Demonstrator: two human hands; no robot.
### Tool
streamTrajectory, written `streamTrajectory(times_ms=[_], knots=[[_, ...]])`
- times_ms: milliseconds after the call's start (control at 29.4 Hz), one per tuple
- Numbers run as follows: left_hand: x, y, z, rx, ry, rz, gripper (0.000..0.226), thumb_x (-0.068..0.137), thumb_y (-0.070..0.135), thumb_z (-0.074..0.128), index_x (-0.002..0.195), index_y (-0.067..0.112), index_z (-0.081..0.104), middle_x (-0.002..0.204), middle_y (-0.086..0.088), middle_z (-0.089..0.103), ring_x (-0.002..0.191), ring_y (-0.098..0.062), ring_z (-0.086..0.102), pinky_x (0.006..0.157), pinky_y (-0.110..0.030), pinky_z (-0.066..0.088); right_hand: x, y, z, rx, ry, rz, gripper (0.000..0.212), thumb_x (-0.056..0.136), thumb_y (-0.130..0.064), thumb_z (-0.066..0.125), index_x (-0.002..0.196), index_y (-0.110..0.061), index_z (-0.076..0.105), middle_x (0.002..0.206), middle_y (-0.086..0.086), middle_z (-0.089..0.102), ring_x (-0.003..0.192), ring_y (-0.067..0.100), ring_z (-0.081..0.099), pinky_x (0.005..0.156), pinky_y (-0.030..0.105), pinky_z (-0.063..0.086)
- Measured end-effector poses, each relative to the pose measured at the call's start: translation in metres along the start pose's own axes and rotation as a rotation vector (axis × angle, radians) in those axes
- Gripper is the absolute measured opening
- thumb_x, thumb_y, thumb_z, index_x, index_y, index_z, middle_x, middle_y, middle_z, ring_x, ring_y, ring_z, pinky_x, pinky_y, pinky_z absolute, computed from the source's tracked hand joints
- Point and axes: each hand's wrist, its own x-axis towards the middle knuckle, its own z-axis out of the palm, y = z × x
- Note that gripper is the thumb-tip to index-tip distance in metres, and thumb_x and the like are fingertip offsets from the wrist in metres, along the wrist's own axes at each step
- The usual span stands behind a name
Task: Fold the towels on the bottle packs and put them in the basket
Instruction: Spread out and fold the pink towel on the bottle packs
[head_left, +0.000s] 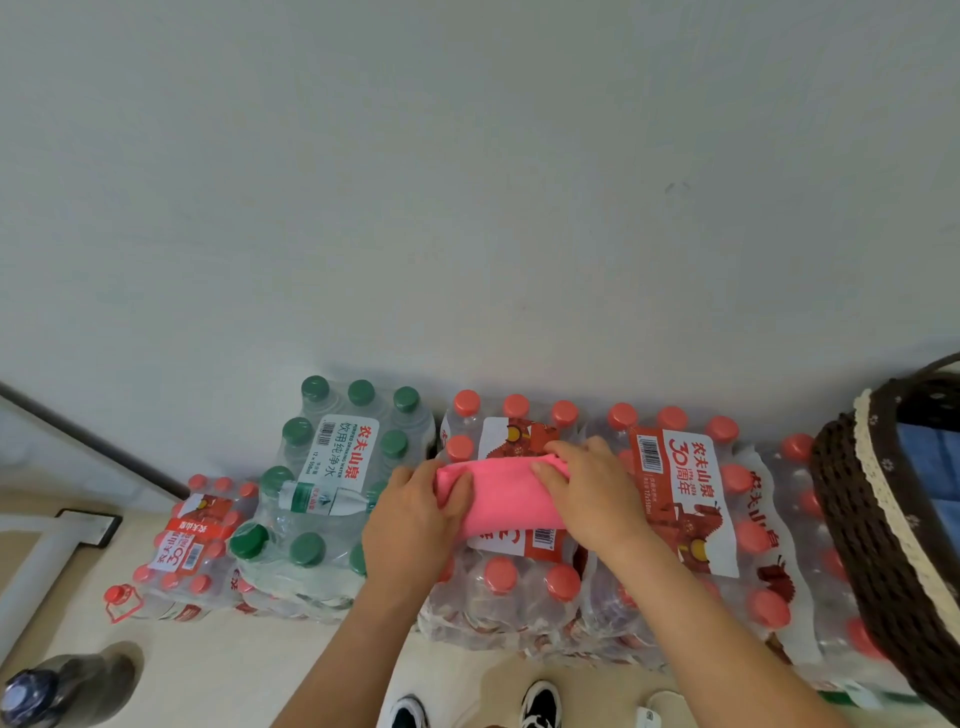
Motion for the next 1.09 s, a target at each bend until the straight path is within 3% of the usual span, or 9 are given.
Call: streamTrajectory(times_ms=[170,306,408,579,715,817,919,987,1089], knots=[[-0.001,-0.001,0.0,-0.184,-0.07,0.014,0.025,0.088,0.047,0.06,0.088,0.025,0.049,0.083,0.008,0.058,0.073,-0.014,0.056,0.059,-0.026,0.037,0.008,0.012,-0.02,0.237,-0.246,-0.004,0.037,0.087,-0.039,0.065,0.122,-0.026,0.063,0.121,0.003,0.05,0.112,0.02,0.052,0.102,0.037,0.042],[0.0,-0.005,-0.01,-0.338,-0.142,0.0,0.022,0.083,0.033,0.071,0.092,0.025,0.053,0.082,0.012,0.061,0.074,-0.006,0.057,0.061,-0.019,0.04,0.009,0.008,-0.038,0.201,-0.406,-0.023,0.03,0.075,-0.028,0.078,0.1,-0.029,0.061,0.11,-0.006,0.058,0.095,0.011,0.058,0.084,0.03,0.051],[0.004,-0.002,-0.024,-0.49,-0.141,0.082,0.037,0.078,0.013,0.076,0.107,0.029,0.06,0.096,0.012,0.063,0.083,-0.003,0.057,0.071,-0.014,0.044,0.001,0.0,-0.042,0.198,-0.299,-0.117,0.031,0.074,-0.016,0.074,0.092,-0.031,0.053,0.102,-0.01,0.06,0.09,0.009,0.06,0.077,0.029,0.053],[0.004,0.002,-0.031,-0.236,0.075,0.452,0.046,0.066,-0.007,0.075,0.1,0.022,0.063,0.104,0.01,0.057,0.082,-0.002,0.052,0.071,-0.006,0.039,-0.021,-0.002,-0.027,-0.029,0.322,-0.448,0.039,0.075,-0.006,0.071,0.108,-0.023,0.058,0.11,-0.007,0.057,0.105,0.012,0.05,0.09,0.023,0.043],[-0.017,-0.025,-0.015,-0.017,0.011,0.511,0.057,0.049,-0.006,0.076,0.092,0.024,0.054,0.11,0.008,0.048,0.08,-0.01,0.052,0.061,-0.02,0.044,-0.047,0.016,0.009,-0.082,0.207,-0.436,0.039,0.07,-0.008,0.074,0.101,-0.022,0.055,0.127,0.0,0.045,0.119,0.02,0.044,0.092,0.038,0.052],[-0.025,-0.031,-0.012,-0.071,-0.042,0.424,0.036,0.06,0.008,0.066,0.09,0.026,0.056,0.11,0.005,0.047,0.084,-0.013,0.054,0.064,-0.028,0.051,-0.066,0.025,0.02,0.143,0.063,-0.311,0.023,0.082,-0.034,0.067,0.101,-0.033,0.055,0.148,-0.011,0.028,0.131,0.006,0.031,0.104,0.029,0.036],[-0.025,-0.024,-0.016,-0.146,-0.117,0.293,0.006,0.07,0.027,0.058,0.075,0.029,0.053,0.095,0.011,0.054,0.082,-0.003,0.053,0.067,-0.026,0.048,-0.069,0.02,0.017,0.407,0.043,-0.185,0.019,0.087,-0.05,0.055,0.09,-0.033,0.061,0.118,-0.023,0.053,0.104,-0.008,0.05,0.087,0.021,0.043],[-0.022,-0.019,-0.014,-0.165,-0.111,0.206,0.021,0.08,0.037,0.059,0.064,0.026,0.051,0.072,0.007,0.059,0.072,-0.004,0.053,0.063,-0.028,0.044,-0.063,0.015,0.019,0.46,0.089,-0.099,0.021,0.086,-0.049,0.058,0.084,-0.028,0.065,0.093,-0.018,0.06,0.087,-0.003,0.054,0.071,0.018,0.041],[-0.015,-0.014,-0.01,-0.188,-0.05,0.092,0.036,0.084,0.04,0.064,0.06,0.019,0.047,0.06,0.0,0.057,0.062,-0.014,0.055,0.058,-0.034,0.043,-0.054,0.009,0.027,0.442,0.209,0.008,0.02,0.08,-0.036,0.072,0.069,-0.023,0.062,0.079,-0.01,0.06,0.075,0.001,0.052,0.064,0.014,0.035]])
